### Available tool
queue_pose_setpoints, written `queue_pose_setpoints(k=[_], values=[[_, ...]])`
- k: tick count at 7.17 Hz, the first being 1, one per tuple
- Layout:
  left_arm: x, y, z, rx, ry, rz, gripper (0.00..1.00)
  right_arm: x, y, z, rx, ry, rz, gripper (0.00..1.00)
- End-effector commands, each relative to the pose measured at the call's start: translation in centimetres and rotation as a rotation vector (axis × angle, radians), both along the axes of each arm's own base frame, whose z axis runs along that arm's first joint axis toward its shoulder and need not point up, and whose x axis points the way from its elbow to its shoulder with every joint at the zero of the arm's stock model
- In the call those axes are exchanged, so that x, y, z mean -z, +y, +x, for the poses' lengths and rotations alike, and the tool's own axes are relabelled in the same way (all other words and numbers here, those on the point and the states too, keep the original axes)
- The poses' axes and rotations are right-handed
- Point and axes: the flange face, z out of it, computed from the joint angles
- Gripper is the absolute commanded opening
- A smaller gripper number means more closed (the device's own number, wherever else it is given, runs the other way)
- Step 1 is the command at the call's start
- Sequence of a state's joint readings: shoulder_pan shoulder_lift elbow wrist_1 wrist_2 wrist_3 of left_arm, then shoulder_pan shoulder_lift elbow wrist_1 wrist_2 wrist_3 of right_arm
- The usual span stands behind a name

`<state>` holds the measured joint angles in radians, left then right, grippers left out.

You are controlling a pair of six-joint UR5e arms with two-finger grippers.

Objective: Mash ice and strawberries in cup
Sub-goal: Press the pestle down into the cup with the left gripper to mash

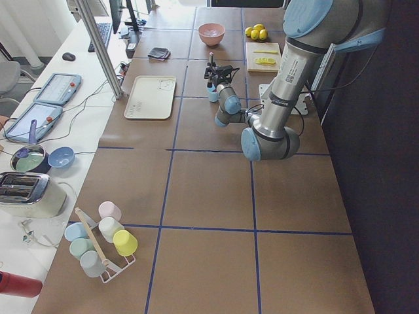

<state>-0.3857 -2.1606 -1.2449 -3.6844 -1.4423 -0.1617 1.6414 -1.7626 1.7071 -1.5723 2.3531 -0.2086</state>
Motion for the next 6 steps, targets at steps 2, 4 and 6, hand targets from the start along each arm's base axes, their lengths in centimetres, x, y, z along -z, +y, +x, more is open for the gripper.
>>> queue_pose_setpoints(k=[2, 4, 6], values=[[-0.3, 2.8, 2.2, -0.016, 0.015, -0.050, 0.00, -0.2, 0.1, 0.0, 0.000, 0.000, -0.004, 1.00], [-0.8, 3.3, 2.5, -0.023, 0.006, -0.053, 0.00, -0.2, 0.1, 0.0, 0.000, 0.000, -0.004, 1.00], [-2.6, 3.1, 3.1, -0.021, -0.016, -0.061, 0.00, -0.1, 0.1, 0.0, -0.001, 0.000, -0.004, 1.00]])
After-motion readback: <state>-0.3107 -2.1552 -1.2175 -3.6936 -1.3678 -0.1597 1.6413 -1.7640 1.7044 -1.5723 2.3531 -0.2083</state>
